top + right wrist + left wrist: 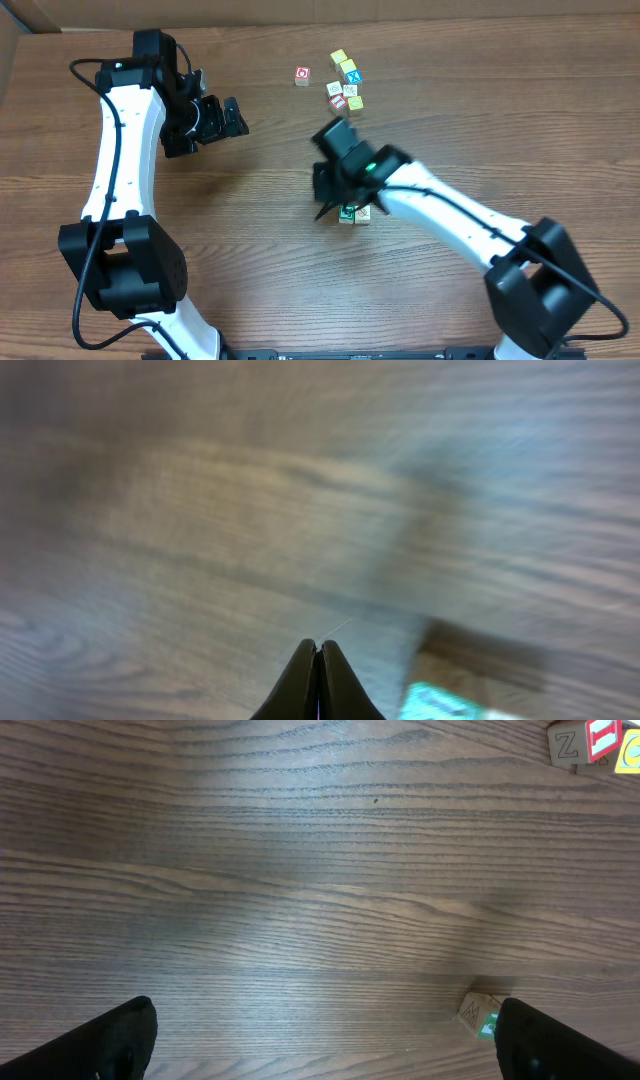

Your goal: Flip 5 blocks

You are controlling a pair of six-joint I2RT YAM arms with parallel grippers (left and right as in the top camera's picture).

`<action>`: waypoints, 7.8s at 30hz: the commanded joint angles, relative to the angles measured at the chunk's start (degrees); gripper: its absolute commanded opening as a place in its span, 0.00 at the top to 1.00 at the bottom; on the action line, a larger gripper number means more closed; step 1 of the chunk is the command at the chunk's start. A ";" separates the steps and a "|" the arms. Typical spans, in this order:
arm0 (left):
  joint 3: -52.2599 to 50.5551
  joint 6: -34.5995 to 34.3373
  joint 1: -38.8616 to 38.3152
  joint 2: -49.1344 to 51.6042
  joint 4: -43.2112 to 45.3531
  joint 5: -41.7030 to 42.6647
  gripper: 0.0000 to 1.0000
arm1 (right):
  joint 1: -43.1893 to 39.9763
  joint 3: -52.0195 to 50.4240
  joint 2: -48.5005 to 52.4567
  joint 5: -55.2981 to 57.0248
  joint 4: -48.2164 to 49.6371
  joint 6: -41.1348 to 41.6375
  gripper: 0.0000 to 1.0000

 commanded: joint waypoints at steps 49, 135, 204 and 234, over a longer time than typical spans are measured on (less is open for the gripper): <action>1.51 -0.59 -0.02 -0.02 0.02 0.07 0.00 | 7.08 -3.50 4.87 14.16 -6.84 0.00 0.95; 1.51 -0.59 -0.02 -0.02 0.04 0.07 0.00 | -0.52 -5.75 0.28 3.54 -14.80 3.28 0.96; 1.51 -0.59 -0.02 -0.02 0.04 0.09 0.00 | 8.70 3.69 7.72 18.84 -9.05 2.62 0.96; 1.51 -0.59 -0.02 -0.02 0.04 0.07 0.00 | 8.68 3.54 8.46 20.76 -11.74 2.64 0.95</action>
